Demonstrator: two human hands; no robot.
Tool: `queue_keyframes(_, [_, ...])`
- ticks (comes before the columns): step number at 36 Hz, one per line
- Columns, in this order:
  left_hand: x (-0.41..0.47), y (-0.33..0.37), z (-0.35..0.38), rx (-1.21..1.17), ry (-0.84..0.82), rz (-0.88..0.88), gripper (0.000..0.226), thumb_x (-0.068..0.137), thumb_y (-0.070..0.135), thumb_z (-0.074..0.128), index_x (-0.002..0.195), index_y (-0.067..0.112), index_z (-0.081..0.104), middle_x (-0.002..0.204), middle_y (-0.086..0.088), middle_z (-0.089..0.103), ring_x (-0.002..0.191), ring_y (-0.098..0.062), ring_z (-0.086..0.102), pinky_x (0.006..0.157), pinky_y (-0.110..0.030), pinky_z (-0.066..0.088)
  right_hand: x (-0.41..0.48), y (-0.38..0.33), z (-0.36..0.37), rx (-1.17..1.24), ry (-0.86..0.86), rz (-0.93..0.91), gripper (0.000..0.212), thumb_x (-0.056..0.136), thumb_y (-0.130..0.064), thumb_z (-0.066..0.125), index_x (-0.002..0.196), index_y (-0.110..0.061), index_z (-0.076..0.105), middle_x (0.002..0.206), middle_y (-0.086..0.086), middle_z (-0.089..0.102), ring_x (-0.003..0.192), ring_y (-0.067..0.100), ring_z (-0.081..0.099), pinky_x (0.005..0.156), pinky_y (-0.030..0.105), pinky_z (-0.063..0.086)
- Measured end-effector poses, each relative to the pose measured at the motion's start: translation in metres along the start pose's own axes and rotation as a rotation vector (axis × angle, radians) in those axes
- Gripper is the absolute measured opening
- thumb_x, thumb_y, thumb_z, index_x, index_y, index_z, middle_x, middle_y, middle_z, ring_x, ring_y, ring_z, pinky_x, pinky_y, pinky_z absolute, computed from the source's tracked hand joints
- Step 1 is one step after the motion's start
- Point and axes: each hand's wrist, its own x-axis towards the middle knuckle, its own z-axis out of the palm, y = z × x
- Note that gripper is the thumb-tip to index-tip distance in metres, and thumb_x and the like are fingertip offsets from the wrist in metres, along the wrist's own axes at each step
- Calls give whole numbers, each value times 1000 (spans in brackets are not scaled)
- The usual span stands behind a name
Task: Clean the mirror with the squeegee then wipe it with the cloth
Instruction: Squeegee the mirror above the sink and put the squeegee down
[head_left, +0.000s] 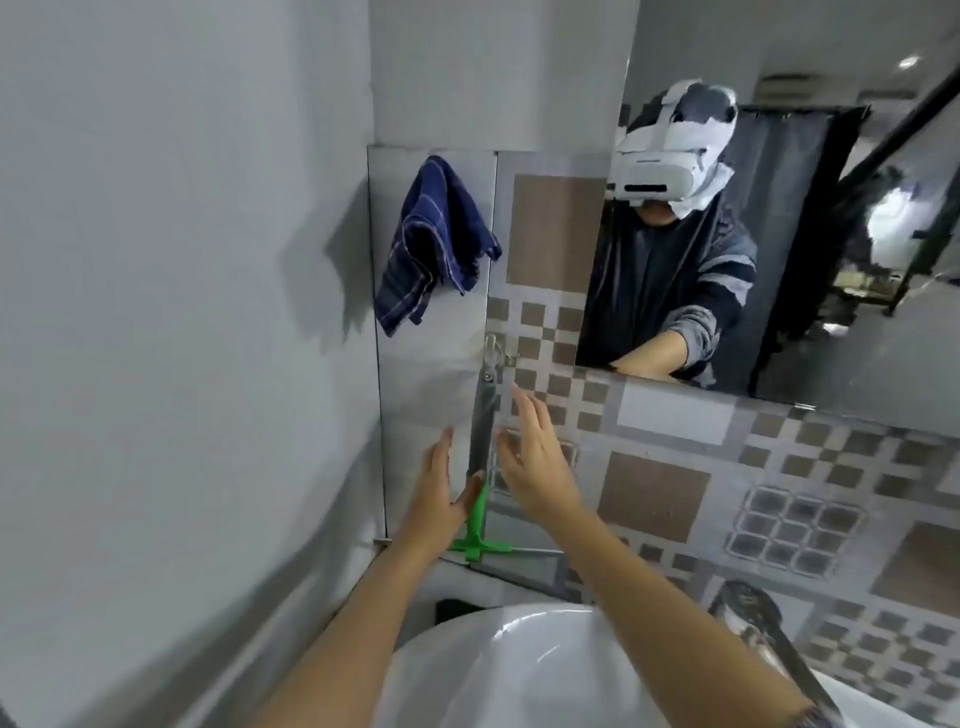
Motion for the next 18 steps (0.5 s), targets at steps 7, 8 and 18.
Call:
queue_keyframes(7, [2, -35, 10, -138, -185, -169, 81, 81, 52, 56, 144, 37, 8, 135, -5, 42, 115, -18, 49, 96, -41, 46, 8, 9, 45, 186, 64, 146, 65, 94, -18, 49, 147, -25, 10, 152, 3, 25, 138, 19, 29, 111, 41, 32])
queue_keyframes(8, [3, -38, 12, -162, -204, -181, 80, 82, 49, 57, 144, 37, 8, 131, -6, 45, 112, -19, 51, 95, -43, 48, 8, 8, 48, 211, 75, 145, 67, 94, -17, 50, 147, -26, 10, 152, 2, 24, 138, 17, 28, 111, 38, 31])
queue_keyframes(18, [-4, -23, 2, -91, -225, -131, 57, 93, 26, 50, 142, 30, 22, 109, -4, 58, 95, -12, 59, 78, -24, 51, 6, -11, 44, 249, 190, 149, 68, 92, -13, 53, 145, -33, 15, 147, 3, 38, 131, 24, 43, 101, 47, 45])
